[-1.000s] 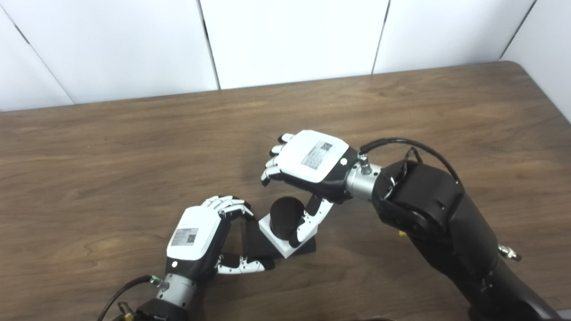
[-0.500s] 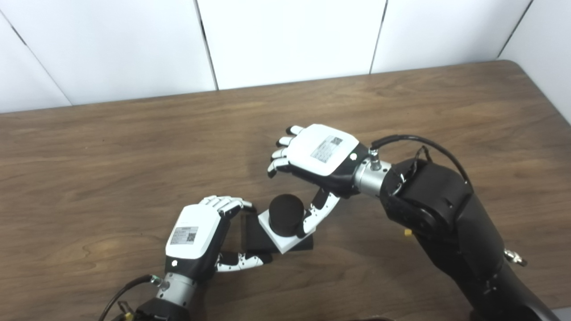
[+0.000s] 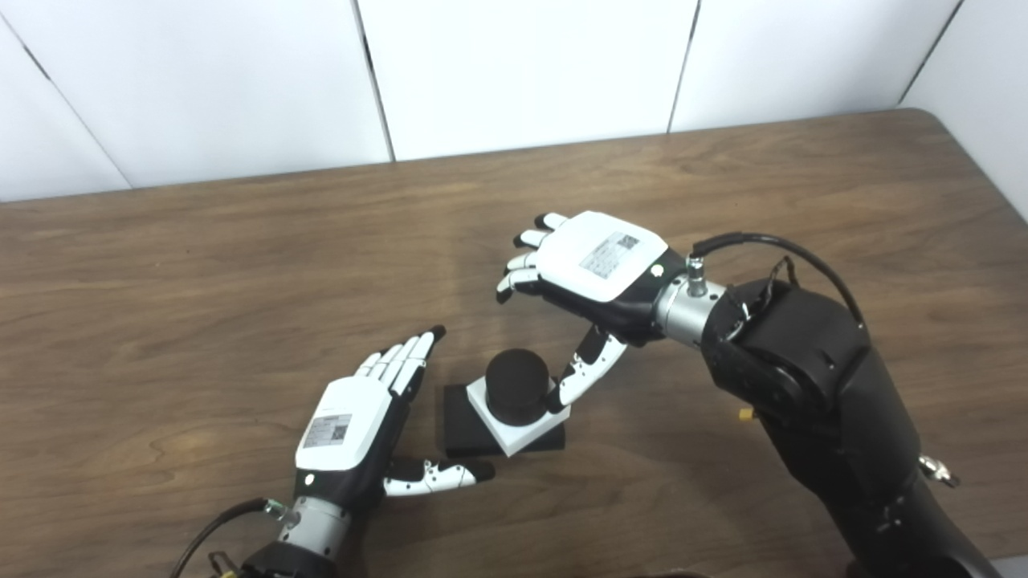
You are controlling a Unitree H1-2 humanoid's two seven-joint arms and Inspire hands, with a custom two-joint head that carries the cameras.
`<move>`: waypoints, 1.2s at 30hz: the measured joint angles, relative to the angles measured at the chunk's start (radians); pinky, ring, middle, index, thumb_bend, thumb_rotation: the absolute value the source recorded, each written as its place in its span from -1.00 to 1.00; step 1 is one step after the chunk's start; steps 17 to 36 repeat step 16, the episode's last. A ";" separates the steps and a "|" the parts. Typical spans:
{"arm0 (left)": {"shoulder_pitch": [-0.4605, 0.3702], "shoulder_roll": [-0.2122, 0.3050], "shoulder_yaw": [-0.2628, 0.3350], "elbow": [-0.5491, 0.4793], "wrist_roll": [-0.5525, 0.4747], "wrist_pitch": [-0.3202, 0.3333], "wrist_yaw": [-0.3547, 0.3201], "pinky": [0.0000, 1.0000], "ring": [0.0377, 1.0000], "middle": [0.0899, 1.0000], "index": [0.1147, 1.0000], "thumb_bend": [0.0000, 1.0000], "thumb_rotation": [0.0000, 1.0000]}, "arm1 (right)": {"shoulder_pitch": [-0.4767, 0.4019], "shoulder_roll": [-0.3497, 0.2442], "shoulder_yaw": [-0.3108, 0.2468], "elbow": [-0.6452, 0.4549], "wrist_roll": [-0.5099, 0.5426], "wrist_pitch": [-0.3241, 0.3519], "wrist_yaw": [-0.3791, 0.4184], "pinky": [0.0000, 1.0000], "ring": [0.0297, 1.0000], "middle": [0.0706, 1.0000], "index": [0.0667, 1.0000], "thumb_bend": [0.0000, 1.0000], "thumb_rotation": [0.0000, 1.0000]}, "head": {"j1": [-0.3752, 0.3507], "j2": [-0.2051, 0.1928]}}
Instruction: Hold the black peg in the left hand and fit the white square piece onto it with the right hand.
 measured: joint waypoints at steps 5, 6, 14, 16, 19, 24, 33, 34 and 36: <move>0.009 -0.019 0.035 -0.006 -0.087 -0.001 0.000 0.91 0.92 1.00 1.00 1.00 0.37 | 0.037 0.000 -0.064 0.020 0.070 0.016 -0.050 0.93 0.83 0.72 0.62 0.58 0.47 | 0.018 -0.012; 0.012 -0.025 0.049 -0.013 -0.115 0.003 -0.001 0.91 0.92 1.00 1.00 1.00 0.39 | 0.053 0.000 -0.086 0.023 0.090 0.023 -0.071 0.93 0.83 0.73 0.63 0.57 0.54 | 0.018 -0.012; 0.042 -0.054 0.194 -0.083 -0.397 0.022 0.004 0.90 0.99 1.00 1.00 1.00 0.48 | 0.168 -0.003 -0.241 0.056 0.248 0.128 -0.217 0.95 0.88 0.88 0.90 0.39 1.00 | 0.017 -0.035; 0.044 -0.063 0.227 -0.083 -0.482 -0.013 0.016 0.97 0.98 1.00 1.00 0.93 0.54 | 0.207 0.030 -0.297 0.058 0.335 0.186 -0.261 0.88 0.91 0.91 0.91 0.30 1.00 | 0.017 -0.040; 0.044 -0.063 0.227 -0.083 -0.482 -0.013 0.016 0.97 0.98 1.00 1.00 0.93 0.54 | 0.207 0.030 -0.297 0.058 0.335 0.186 -0.261 0.88 0.91 0.91 0.91 0.30 1.00 | 0.017 -0.040; 0.044 -0.063 0.227 -0.083 -0.482 -0.013 0.016 0.97 0.98 1.00 1.00 0.93 0.54 | 0.207 0.030 -0.297 0.058 0.335 0.186 -0.261 0.88 0.91 0.91 0.91 0.30 1.00 | 0.017 -0.040; 0.044 -0.063 0.227 -0.083 -0.482 -0.013 0.016 0.97 0.98 1.00 1.00 0.93 0.54 | 0.207 0.030 -0.297 0.058 0.335 0.186 -0.261 0.88 0.91 0.91 0.91 0.30 1.00 | 0.017 -0.040; 0.044 -0.063 0.227 -0.083 -0.482 -0.013 0.016 0.97 0.98 1.00 1.00 0.93 0.54 | 0.207 0.030 -0.297 0.058 0.335 0.186 -0.261 0.88 0.91 0.91 0.91 0.30 1.00 | 0.017 -0.040; 0.044 -0.063 0.227 -0.083 -0.482 -0.013 0.016 0.97 0.98 1.00 1.00 0.93 0.54 | 0.207 0.030 -0.297 0.058 0.335 0.186 -0.261 0.88 0.91 0.91 0.91 0.30 1.00 | 0.017 -0.040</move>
